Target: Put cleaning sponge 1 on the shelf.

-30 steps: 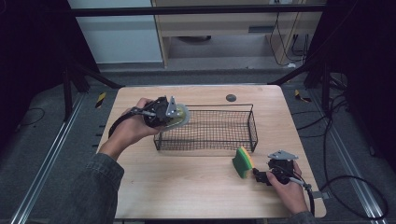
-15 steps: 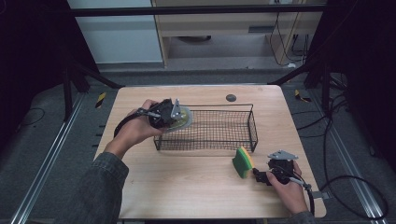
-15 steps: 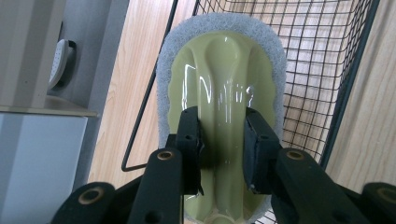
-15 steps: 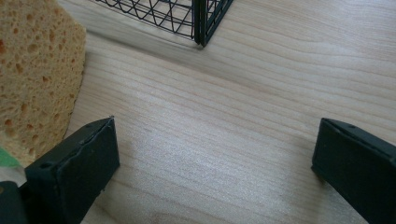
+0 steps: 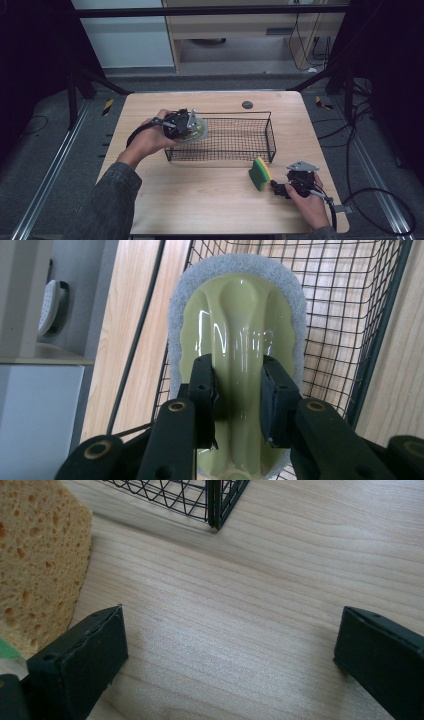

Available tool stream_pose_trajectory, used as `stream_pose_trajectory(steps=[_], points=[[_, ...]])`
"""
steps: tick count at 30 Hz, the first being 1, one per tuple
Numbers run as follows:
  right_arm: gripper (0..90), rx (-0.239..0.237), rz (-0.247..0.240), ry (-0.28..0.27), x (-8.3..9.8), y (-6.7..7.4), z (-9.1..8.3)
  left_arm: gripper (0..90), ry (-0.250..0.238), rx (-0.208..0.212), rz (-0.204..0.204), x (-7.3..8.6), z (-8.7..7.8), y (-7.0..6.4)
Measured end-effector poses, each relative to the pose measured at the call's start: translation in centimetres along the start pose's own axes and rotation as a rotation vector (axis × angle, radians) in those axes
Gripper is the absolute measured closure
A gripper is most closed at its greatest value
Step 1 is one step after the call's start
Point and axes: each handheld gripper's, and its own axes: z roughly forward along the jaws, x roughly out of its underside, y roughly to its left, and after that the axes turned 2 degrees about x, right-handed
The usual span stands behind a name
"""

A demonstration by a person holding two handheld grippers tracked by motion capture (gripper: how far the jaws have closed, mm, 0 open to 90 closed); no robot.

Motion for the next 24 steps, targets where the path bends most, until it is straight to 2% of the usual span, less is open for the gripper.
stream_pose_trajectory(steps=[24], points=[[0.8, -0.002, -0.002, -0.001, 0.0, 0.0, 0.0, 70.9, 0.026, 0.027, 0.004, 0.5, 1.7, -0.4]])
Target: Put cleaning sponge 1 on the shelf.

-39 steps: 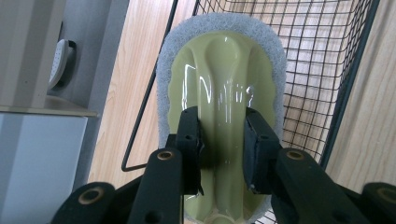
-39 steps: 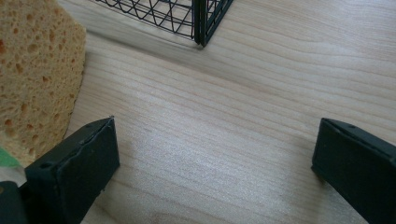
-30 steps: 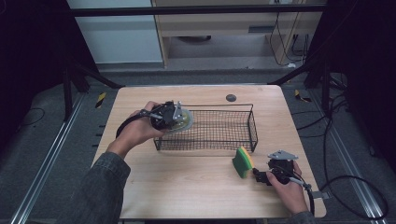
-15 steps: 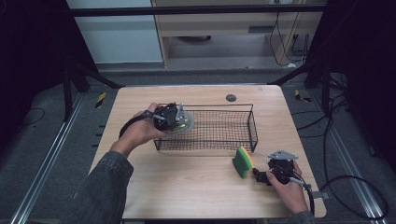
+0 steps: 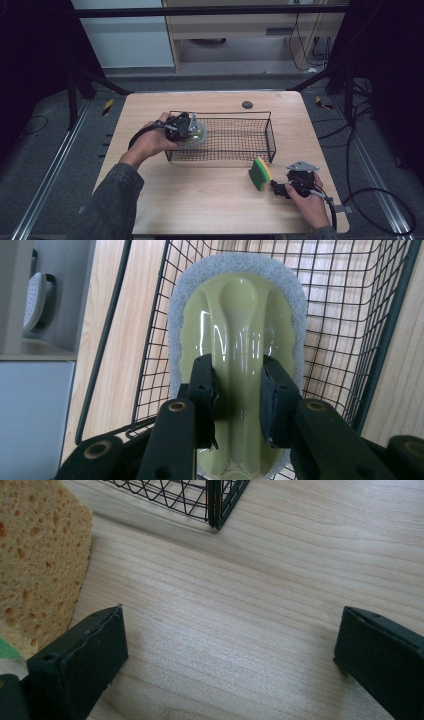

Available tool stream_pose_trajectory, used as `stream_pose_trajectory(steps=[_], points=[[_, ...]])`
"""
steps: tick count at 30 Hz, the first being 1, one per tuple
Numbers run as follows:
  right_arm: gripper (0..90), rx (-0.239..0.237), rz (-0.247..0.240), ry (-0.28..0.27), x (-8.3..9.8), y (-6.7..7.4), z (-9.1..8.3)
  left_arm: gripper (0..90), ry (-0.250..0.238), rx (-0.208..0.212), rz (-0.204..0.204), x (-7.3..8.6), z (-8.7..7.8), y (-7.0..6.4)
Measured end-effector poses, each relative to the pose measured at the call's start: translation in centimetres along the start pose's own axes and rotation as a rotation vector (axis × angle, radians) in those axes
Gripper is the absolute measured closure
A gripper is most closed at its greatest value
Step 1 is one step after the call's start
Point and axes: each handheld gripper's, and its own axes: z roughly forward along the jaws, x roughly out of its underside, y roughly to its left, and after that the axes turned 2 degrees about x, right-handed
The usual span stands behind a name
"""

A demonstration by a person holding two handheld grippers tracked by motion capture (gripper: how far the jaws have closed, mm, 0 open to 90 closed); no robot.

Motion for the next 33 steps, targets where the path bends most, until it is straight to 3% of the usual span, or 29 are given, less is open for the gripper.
stream_pose_trajectory(steps=[21, 33], points=[[0.8, -0.001, -0.001, 0.0, 0.0, 0.0, 0.0, 70.9, 0.036, 0.049, 0.01, 0.2, 2.0, -0.3], [0.8, -0.002, 0.001, 0.001, 0.0, 0.0, 0.0, 70.8, 0.048, 0.081, -0.006, 0.4, 3.3, -0.6]])
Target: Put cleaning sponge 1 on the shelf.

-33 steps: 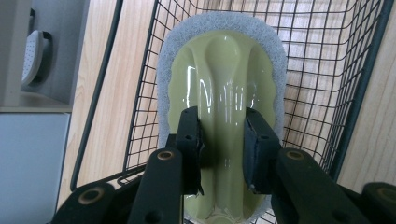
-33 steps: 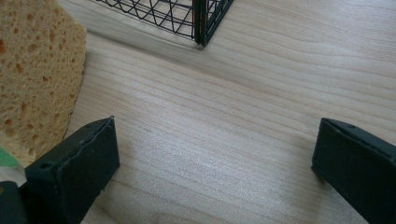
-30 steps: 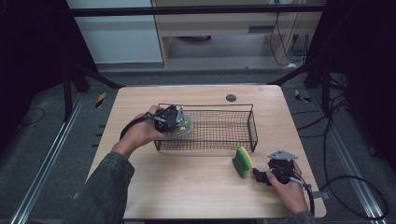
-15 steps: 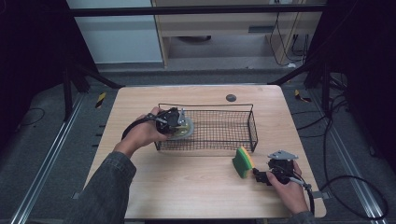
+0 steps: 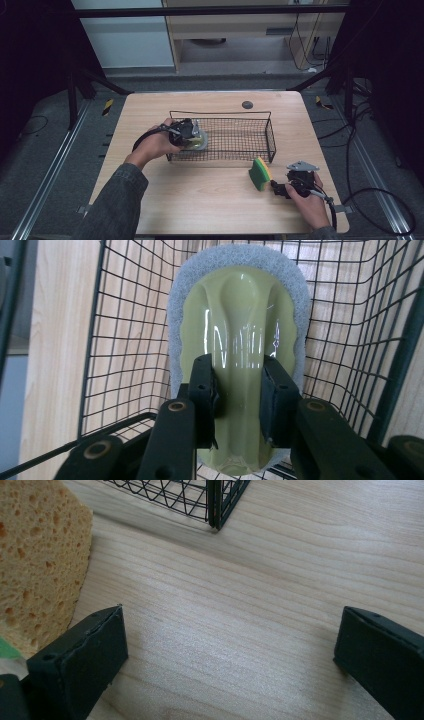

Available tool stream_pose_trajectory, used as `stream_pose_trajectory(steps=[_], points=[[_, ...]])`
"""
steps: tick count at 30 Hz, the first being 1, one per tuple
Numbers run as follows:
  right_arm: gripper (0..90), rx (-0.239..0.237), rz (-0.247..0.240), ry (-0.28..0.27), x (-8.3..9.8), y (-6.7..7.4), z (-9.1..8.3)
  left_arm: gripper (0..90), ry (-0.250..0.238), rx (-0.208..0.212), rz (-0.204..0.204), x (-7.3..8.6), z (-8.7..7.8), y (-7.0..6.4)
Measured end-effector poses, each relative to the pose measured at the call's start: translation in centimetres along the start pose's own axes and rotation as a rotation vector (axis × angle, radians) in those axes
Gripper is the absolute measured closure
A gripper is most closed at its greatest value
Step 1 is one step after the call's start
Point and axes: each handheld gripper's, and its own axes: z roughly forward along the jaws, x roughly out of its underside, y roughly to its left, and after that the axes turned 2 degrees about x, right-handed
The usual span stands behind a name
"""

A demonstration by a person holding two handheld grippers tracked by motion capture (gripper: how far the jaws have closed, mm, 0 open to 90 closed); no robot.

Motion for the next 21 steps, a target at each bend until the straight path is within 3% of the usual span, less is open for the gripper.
stream_pose_trajectory(steps=[21], points=[[0.8, 0.0, -0.002, 0.001, 0.0, -0.01, 0.0, 70.3, 0.017, 0.042, -0.041, -0.23, 0.82, 0.01]])
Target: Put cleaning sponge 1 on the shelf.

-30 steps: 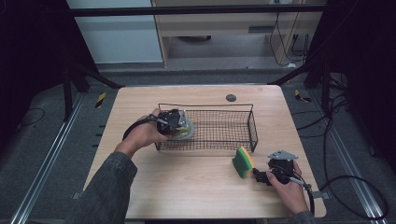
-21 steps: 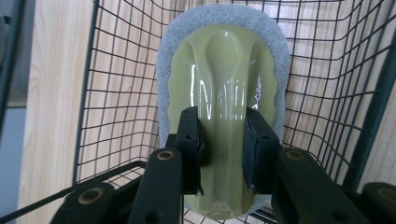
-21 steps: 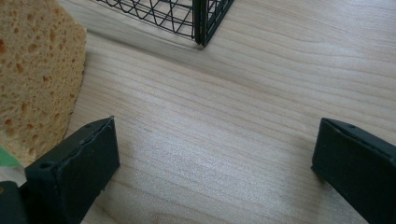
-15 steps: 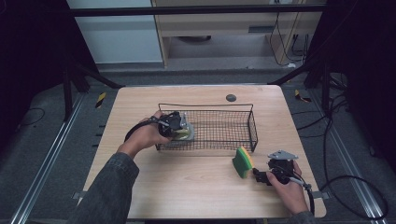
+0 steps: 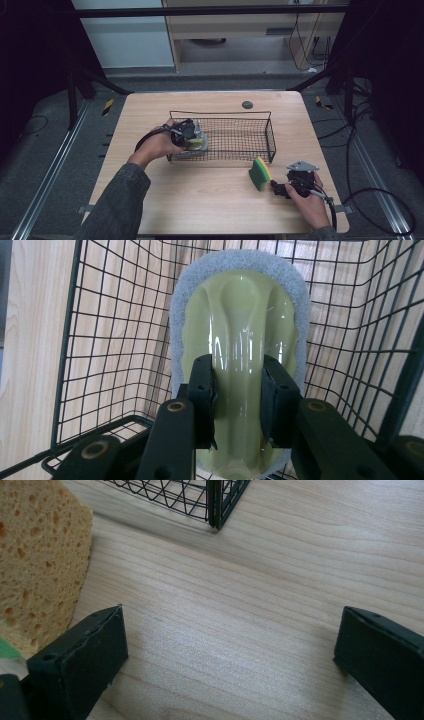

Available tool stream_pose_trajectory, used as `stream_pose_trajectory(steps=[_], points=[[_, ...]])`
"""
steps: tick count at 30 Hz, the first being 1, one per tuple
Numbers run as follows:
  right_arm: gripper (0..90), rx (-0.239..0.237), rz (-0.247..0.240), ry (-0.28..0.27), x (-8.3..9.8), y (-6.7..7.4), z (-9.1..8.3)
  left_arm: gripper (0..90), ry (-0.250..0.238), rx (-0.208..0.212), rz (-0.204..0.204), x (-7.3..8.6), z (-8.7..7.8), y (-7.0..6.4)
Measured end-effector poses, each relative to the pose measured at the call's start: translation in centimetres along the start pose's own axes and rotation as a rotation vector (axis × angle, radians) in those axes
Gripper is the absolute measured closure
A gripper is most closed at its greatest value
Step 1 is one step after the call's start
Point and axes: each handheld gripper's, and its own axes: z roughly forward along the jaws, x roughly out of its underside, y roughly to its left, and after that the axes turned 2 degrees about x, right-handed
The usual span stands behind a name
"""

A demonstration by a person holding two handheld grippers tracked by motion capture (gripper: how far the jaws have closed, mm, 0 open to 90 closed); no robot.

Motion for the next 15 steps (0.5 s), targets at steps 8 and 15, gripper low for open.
stream_pose_trajectory(steps=[8, 15], points=[[0.8, 0.0, 0.002, 0.0, 0.0, 0.0, 0.0, 67.5, -0.017, 0.011, -0.027, 0.1, -0.1, 0.2], [0.8, 0.001, 0.0, -0.001, 0.0, 0.0, 0.0, 65.6, -0.062, -0.004, -0.052, 0.1, -1.1, 0.2]])
